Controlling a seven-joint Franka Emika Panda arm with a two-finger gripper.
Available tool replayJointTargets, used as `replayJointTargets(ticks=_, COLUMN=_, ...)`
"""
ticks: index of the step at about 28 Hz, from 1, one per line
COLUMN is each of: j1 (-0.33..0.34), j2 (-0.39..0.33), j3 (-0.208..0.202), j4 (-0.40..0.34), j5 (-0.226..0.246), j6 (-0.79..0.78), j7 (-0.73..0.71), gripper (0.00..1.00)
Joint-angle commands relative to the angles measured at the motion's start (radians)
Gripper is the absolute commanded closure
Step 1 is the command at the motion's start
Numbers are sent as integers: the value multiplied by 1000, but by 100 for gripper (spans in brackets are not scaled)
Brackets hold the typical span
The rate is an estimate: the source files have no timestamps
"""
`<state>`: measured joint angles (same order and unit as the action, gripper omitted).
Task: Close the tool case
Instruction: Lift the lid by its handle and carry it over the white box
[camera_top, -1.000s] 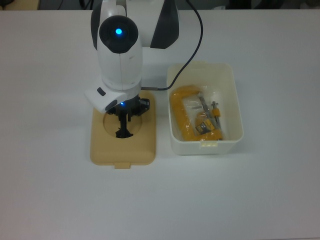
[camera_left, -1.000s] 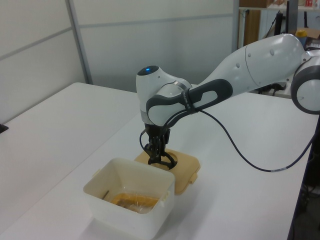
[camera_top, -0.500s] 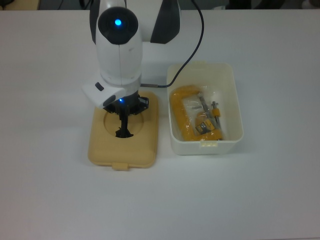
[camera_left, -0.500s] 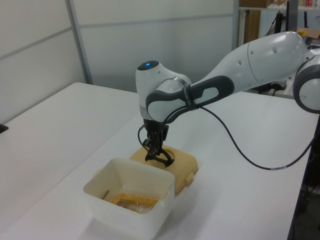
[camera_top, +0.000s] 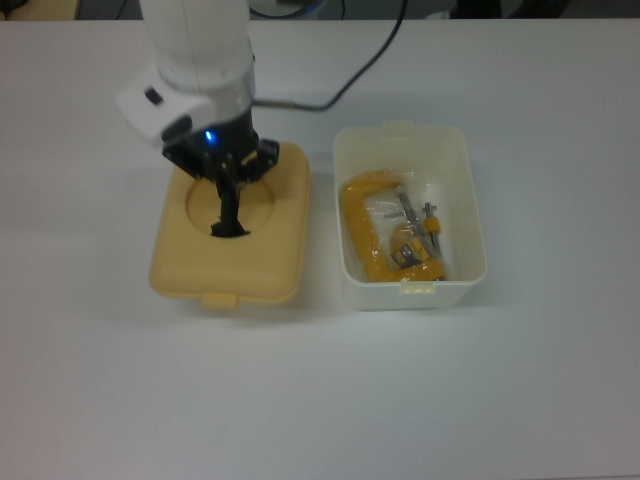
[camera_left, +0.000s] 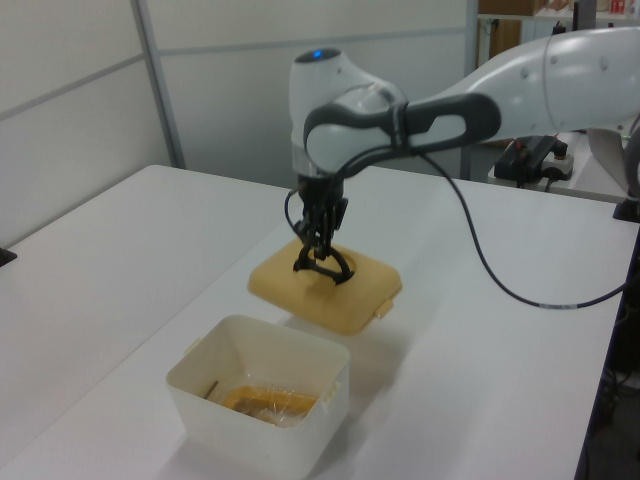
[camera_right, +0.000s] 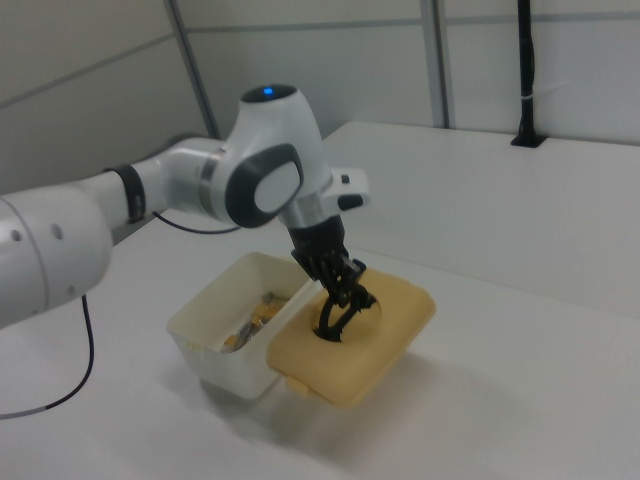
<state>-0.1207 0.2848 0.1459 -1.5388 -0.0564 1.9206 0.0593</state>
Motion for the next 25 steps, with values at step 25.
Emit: replayJointTargets(ticks=25, j1=144, j2=-82, j3=18, j4=22, j5=67, j6=-48, j7=40, gripper=100)
